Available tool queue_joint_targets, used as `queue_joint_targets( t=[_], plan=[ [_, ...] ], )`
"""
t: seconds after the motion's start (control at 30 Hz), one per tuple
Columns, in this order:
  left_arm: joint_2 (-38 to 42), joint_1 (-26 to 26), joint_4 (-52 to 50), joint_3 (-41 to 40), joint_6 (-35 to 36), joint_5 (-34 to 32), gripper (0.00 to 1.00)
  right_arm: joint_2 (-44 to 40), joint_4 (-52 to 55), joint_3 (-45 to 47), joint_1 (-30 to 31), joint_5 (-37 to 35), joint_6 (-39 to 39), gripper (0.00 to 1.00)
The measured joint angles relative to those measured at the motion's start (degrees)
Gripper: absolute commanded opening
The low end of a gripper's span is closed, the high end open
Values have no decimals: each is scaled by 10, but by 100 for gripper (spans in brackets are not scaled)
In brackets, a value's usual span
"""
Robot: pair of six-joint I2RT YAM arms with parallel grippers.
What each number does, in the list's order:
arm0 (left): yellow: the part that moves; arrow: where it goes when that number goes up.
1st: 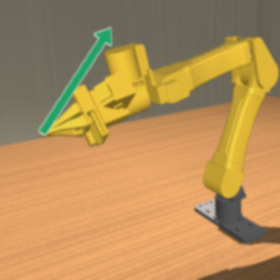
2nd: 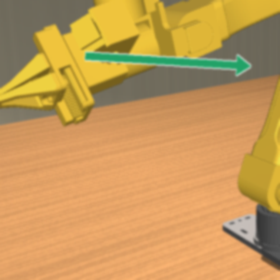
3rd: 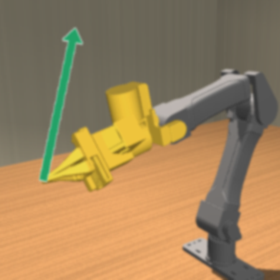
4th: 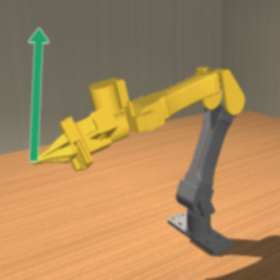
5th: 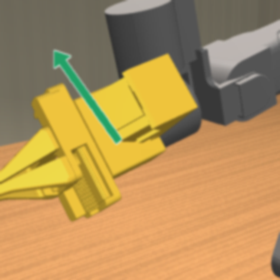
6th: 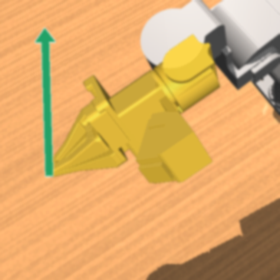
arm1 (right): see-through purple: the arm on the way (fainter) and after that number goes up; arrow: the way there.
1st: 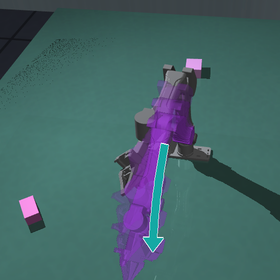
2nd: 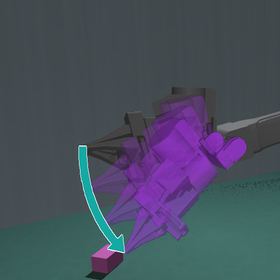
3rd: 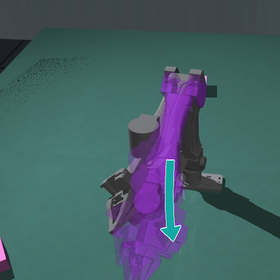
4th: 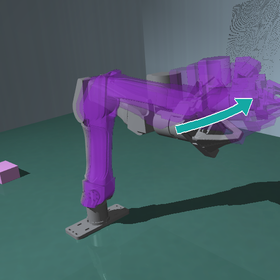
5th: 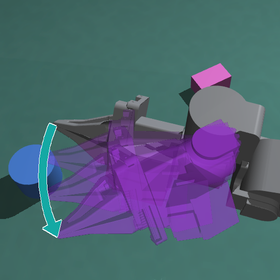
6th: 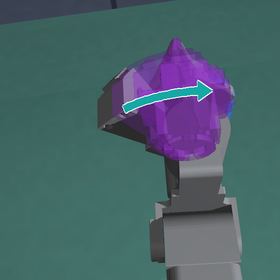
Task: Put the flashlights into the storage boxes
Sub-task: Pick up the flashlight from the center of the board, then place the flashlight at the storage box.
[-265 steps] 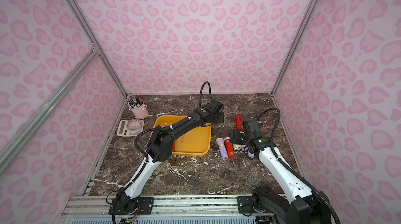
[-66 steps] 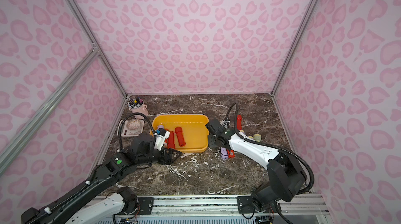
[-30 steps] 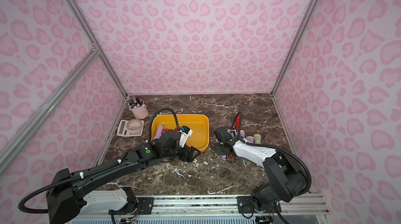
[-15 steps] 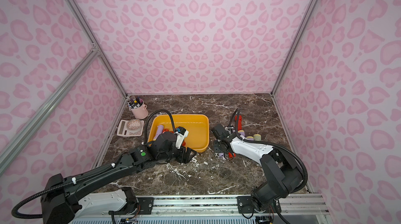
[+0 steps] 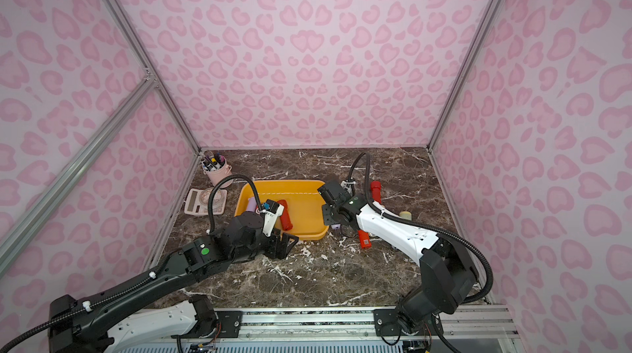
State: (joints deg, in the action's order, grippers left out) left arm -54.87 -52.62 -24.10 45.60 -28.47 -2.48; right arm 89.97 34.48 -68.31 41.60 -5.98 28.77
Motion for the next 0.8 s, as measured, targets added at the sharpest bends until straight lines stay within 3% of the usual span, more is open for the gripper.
queue_joint_targets(
  t=[0.33, 0.4, 0.8],
  plan=[
    [106, 0, -58, -30, 0, -39, 84, 135, -3, -115, 39, 26, 0, 36],
    [123, 0, -67, -36, 0, -43, 98, 167, -3, -141, 48, 34, 0, 36],
    [170, 0, -98, -50, -5, -55, 98, 297, -6, -254, 57, 74, 6, 37]
  ],
)
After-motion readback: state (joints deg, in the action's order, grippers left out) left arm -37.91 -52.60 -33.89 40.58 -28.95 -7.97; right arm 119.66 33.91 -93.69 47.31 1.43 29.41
